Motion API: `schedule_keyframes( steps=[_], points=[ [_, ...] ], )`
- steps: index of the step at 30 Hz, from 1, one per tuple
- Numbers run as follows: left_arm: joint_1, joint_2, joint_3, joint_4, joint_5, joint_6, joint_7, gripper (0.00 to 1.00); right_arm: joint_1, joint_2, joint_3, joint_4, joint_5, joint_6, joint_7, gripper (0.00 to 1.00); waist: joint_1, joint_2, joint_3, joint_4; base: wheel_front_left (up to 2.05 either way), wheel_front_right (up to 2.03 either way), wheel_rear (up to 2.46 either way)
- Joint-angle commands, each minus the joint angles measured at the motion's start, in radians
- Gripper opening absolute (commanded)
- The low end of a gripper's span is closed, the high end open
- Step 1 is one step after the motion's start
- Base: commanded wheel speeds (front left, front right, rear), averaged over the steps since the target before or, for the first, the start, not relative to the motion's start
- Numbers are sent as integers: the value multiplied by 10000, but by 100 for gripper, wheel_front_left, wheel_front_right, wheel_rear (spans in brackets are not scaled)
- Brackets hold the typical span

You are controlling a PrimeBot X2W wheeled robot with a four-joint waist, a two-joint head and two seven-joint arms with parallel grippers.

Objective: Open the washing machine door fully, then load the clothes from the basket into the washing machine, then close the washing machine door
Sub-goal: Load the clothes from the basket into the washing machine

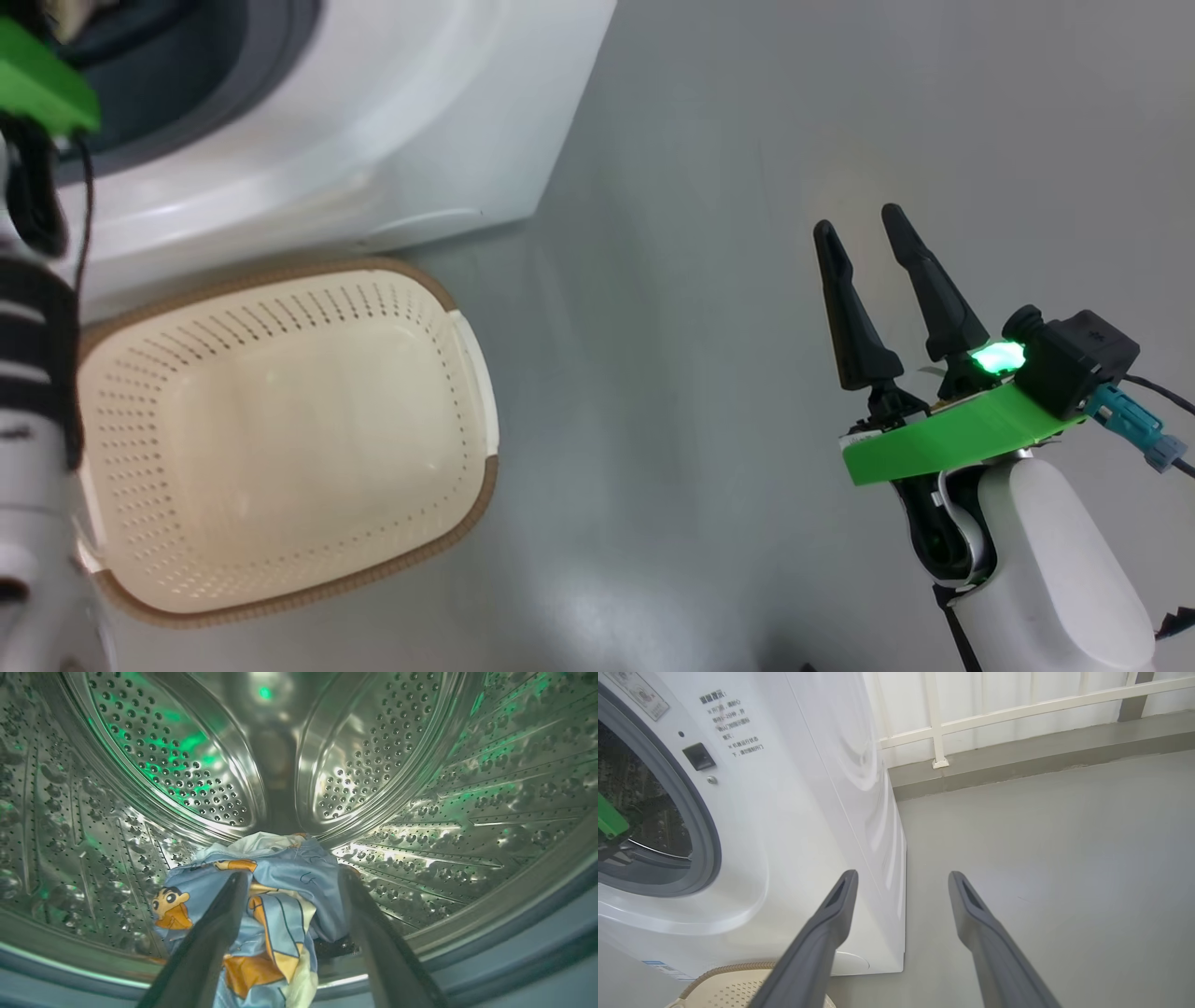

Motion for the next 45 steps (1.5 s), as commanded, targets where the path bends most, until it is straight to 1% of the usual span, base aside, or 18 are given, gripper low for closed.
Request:
schedule_keyframes(
  steps=[1,7,12,21,22,28,35,45],
  points=[
    [483,374,87,-508,39,-41,-22,100,322,-66,169,-159,45,100,-48,100,0,0,-635,208,0,0,0],
    [2025,246,19,-1492,-180,-63,-22,100,560,-218,97,-67,114,100,-48,100,0,0,-1535,484,0,0,0],
    [3405,47,-250,-2511,-324,-66,-22,100,785,-430,-12,11,157,100,-48,100,0,0,-2244,833,0,0,0],
    [5703,-318,-278,-4310,-493,-68,-22,100,1227,-718,-132,136,239,100,-48,100,0,0,-3410,1522,0,0,0],
    [5703,-318,-278,-4310,-493,-68,-22,100,1227,-718,-132,136,239,100,-48,100,0,0,-3410,1522,0,0,0],
    [7179,-573,-126,-5348,-394,-68,-22,100,1555,-865,-185,200,294,100,-48,100,0,0,-4023,1904,0,0,0],
    [8504,-823,164,-6380,-241,-68,-22,100,1891,-1003,-230,191,326,100,-48,100,0,0,-4494,2202,0,0,0],
    [9816,-1067,430,-7357,-128,-68,-22,100,2204,-1173,-224,197,338,100,-48,100,0,0,-4903,2391,0,0,0]
  ],
)
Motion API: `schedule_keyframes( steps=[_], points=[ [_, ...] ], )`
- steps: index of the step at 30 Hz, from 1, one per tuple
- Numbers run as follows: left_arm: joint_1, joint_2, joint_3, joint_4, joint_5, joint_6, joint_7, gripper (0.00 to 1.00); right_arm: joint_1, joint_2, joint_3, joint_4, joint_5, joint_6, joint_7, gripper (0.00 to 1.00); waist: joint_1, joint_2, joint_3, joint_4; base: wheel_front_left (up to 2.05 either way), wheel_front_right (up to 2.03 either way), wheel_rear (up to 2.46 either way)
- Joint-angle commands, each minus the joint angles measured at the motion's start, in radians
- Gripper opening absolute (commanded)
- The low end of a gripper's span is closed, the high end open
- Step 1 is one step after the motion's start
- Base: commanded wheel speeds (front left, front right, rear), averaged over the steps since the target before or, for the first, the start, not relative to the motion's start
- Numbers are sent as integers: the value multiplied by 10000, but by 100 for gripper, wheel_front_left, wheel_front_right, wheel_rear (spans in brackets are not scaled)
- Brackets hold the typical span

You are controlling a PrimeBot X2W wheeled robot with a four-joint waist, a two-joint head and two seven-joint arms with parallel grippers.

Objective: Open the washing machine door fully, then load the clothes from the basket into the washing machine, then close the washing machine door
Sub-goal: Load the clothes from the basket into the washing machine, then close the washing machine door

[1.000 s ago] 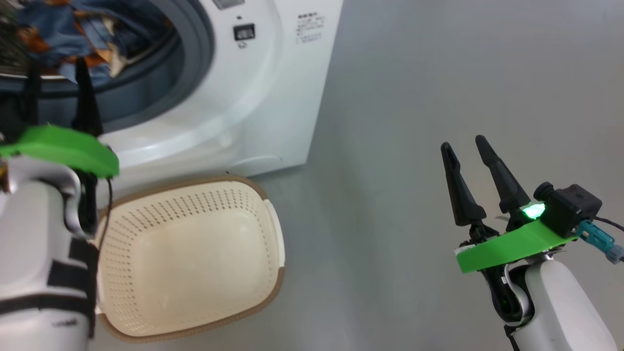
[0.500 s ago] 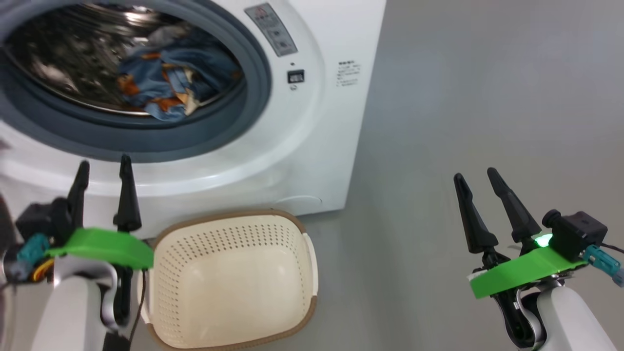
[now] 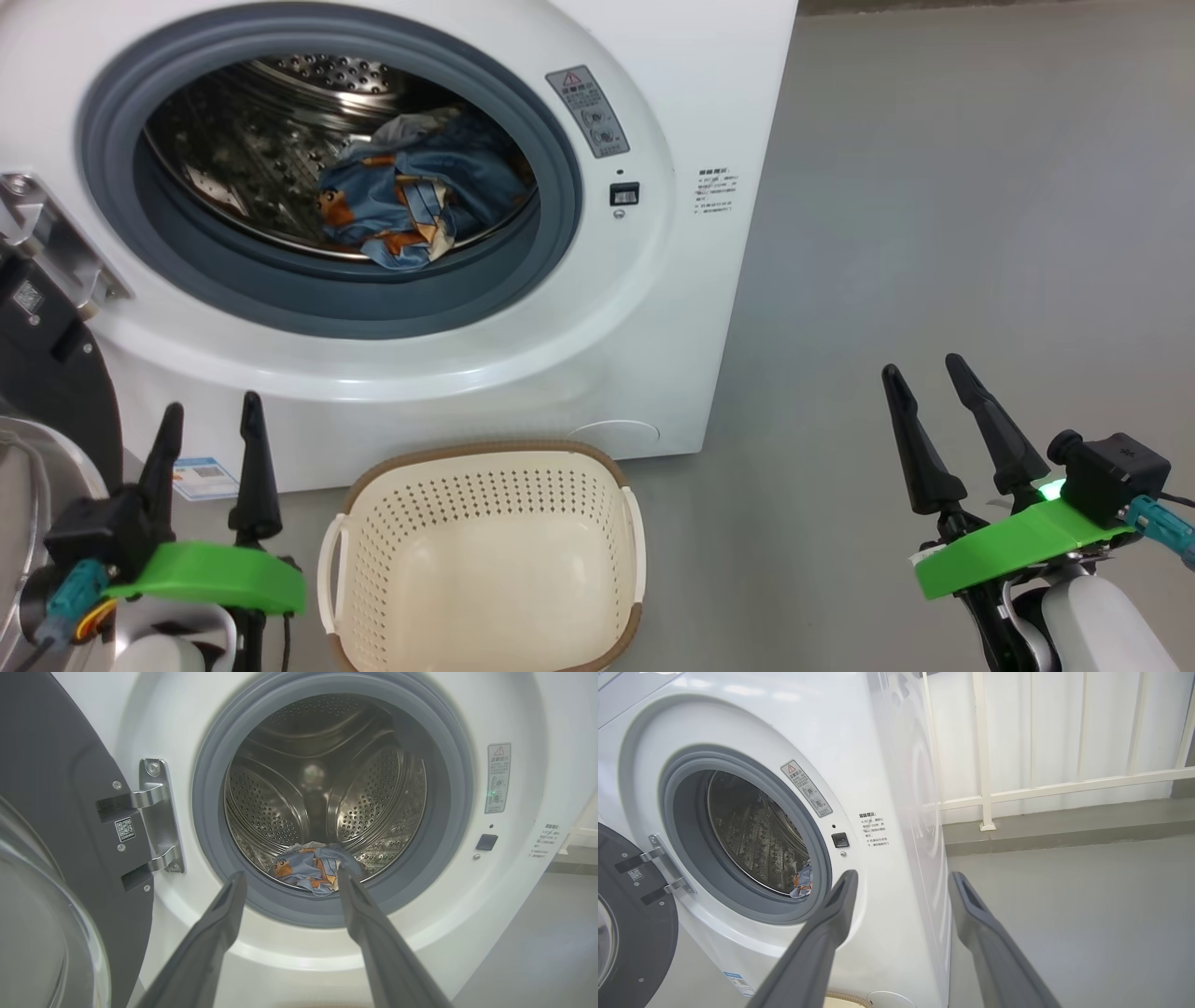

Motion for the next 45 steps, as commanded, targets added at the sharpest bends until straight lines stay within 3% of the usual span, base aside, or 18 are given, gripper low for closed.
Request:
schedule_keyframes(
  steps=[1,45],
  points=[
    [30,156,366,-359,96,-24,-22,100,99,-126,187,-225,140,100,-48,100,0,0,-110,46,0,0,0],
    [530,-95,460,-159,247,-23,-22,100,169,-172,156,-80,-81,100,-48,100,0,0,-224,-122,0,0,0]
  ],
)
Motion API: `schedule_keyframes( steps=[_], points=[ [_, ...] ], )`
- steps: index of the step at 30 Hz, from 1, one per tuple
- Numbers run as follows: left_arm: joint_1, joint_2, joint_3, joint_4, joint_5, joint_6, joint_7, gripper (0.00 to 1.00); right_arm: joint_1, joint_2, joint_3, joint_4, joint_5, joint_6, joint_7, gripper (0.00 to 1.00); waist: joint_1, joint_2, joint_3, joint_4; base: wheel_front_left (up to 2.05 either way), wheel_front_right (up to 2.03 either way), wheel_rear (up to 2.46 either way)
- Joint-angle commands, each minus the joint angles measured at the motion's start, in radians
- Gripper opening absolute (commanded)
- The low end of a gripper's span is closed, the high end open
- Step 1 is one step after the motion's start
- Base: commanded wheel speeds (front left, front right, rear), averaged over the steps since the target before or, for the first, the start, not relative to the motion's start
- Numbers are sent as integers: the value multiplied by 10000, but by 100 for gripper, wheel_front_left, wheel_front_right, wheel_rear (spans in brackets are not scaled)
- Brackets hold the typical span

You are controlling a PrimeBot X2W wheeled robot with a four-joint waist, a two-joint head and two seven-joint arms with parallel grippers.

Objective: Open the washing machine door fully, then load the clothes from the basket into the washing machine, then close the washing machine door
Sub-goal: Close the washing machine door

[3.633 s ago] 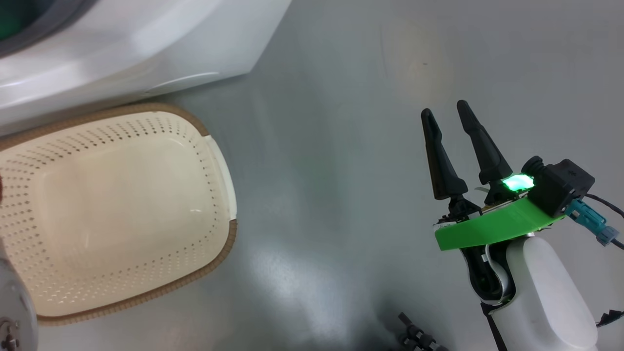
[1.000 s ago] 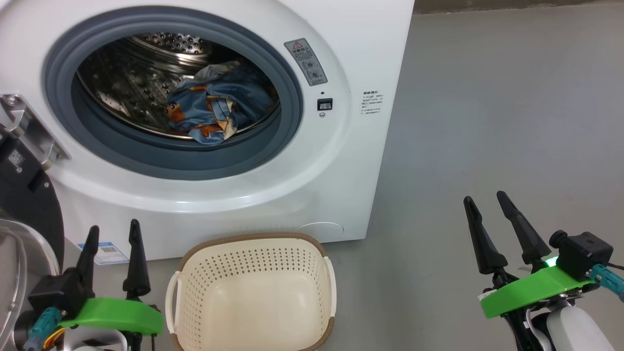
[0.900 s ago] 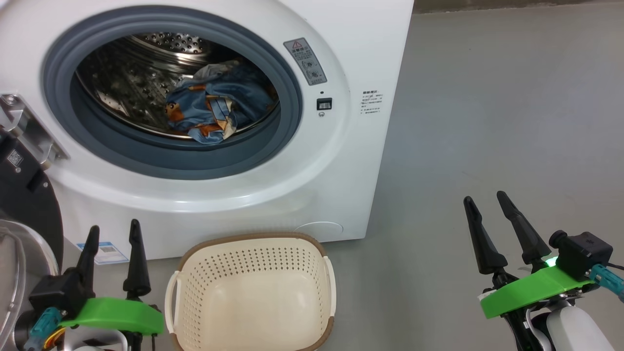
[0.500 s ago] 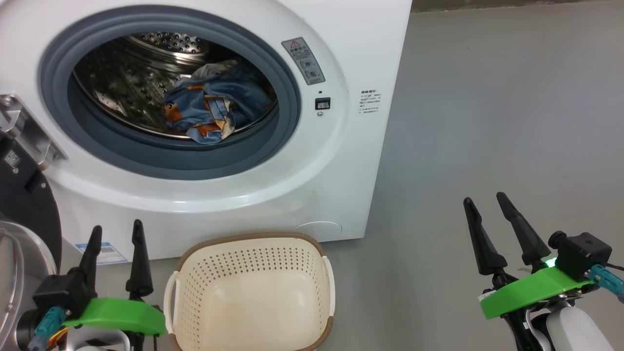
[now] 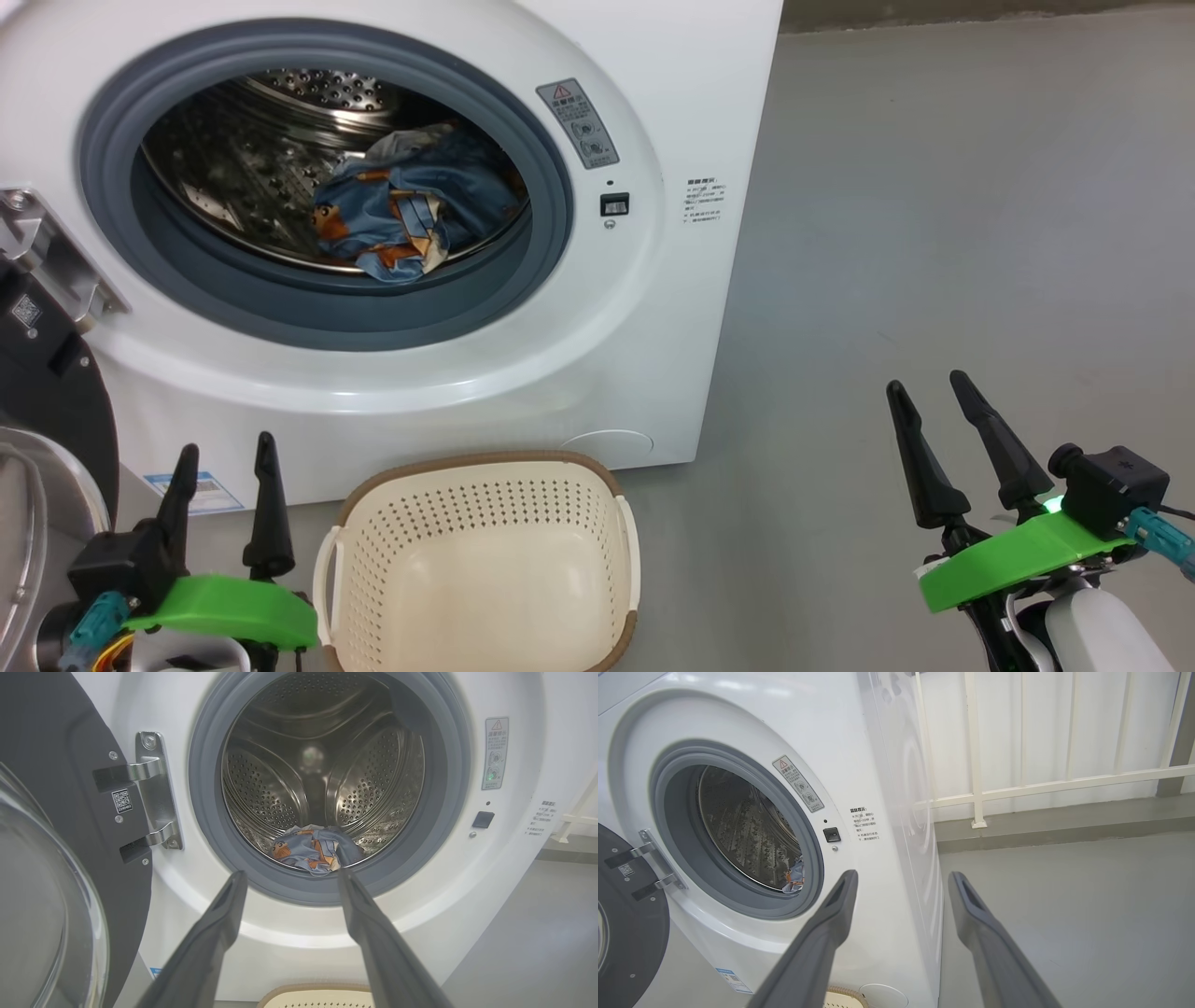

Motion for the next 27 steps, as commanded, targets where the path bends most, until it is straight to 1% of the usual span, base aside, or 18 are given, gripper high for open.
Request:
schedule_keyframes(
  steps=[1,27],
  points=[
    [-91,192,307,-167,-61,-23,-24,100,-22,-126,226,-207,20,100,-48,100,0,0,-29,-1,0,0,0],
    [-156,270,225,-271,-185,-24,-24,100,-74,-103,209,-187,38,100,-48,100,0,0,46,17,0,0,0]
  ],
)
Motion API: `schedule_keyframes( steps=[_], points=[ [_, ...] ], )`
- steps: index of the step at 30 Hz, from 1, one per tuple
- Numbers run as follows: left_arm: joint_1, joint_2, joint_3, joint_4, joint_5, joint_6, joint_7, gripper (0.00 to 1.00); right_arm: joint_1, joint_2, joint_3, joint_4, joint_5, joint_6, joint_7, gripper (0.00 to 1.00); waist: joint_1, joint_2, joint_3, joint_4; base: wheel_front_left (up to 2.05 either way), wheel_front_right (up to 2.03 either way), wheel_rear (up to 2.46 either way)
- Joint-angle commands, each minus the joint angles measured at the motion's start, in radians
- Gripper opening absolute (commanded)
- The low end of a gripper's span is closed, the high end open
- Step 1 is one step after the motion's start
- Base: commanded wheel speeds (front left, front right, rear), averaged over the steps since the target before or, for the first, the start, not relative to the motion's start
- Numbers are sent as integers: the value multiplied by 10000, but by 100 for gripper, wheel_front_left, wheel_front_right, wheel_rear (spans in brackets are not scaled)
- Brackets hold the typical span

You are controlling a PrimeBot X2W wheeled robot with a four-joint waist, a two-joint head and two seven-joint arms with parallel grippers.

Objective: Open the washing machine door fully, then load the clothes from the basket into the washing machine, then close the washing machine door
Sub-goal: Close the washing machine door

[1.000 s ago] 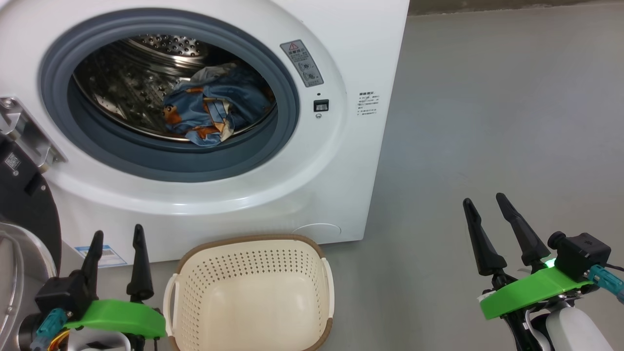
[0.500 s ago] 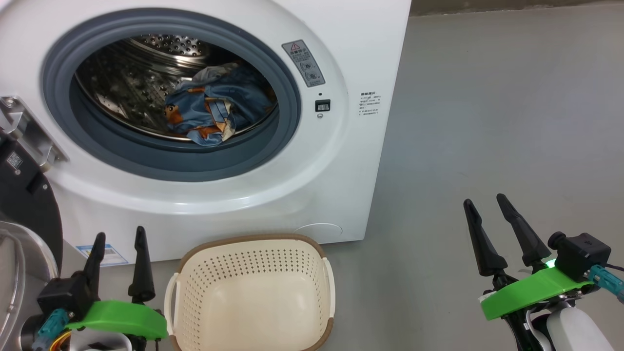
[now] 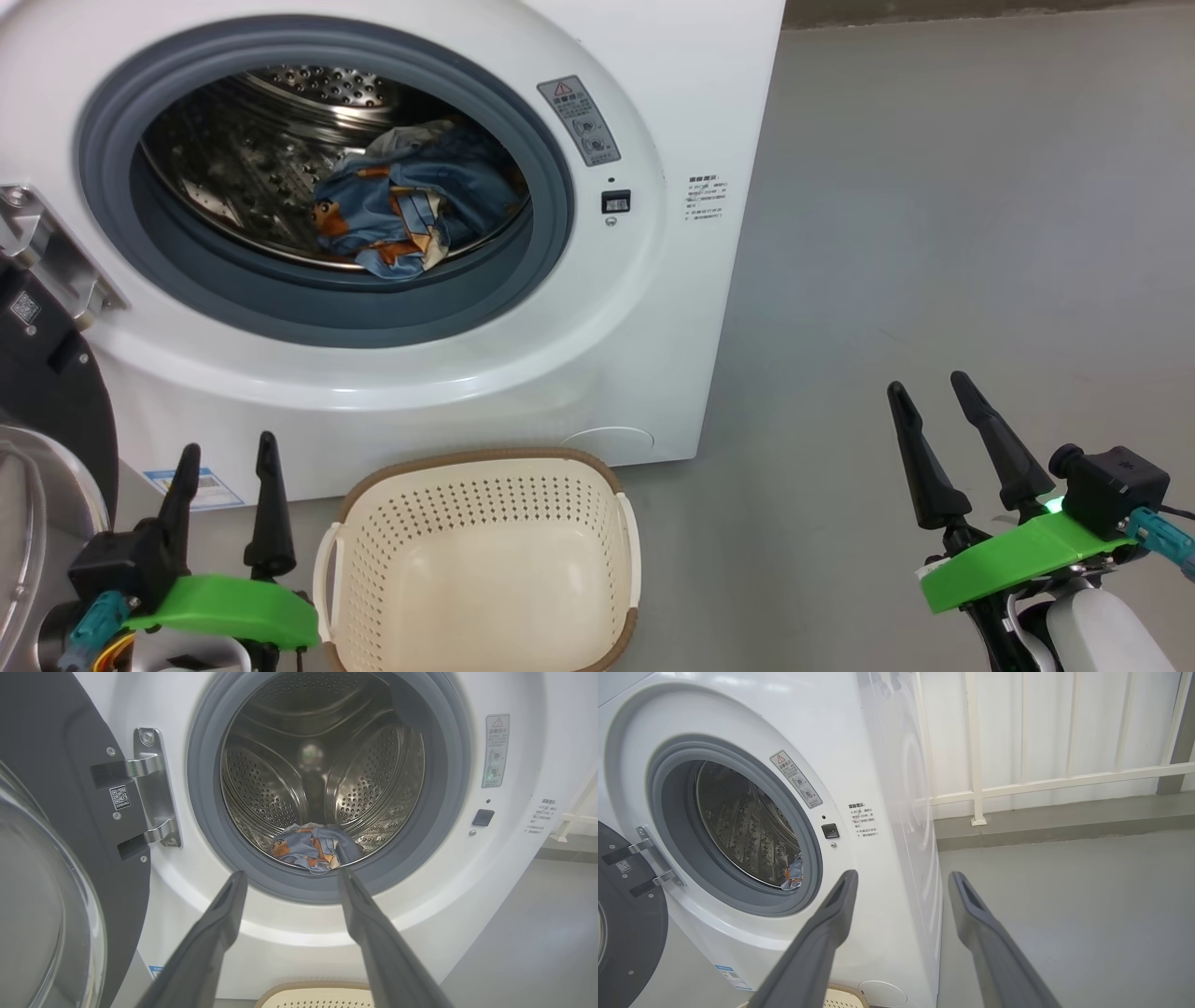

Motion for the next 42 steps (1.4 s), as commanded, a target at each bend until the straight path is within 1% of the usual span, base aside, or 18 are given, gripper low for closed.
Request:
schedule_keyframes(
  steps=[1,8,18,24,42],
  points=[
    [-159,247,282,-294,-122,-24,-24,100,-72,-58,192,-231,33,100,-48,100,0,0,0,2,-25,25,0],
    [-143,266,252,-361,-192,-25,-24,100,-62,-50,159,-236,25,100,-48,100,0,0,-25,9,-80,80,0],
    [-96,289,212,-420,-243,-25,-24,100,-47,-49,153,-223,34,100,-48,100,0,0,-60,0,-175,175,0],
    [-85,337,148,-466,-262,-25,-24,100,-46,-47,143,-223,38,100,-48,100,0,0,-45,2,-117,117,0],
    [-35,352,105,-516,-247,-25,-24,100,1,-68,167,-203,80,100,-48,100,0,0,-93,26,-12,12,0]
  ],
)
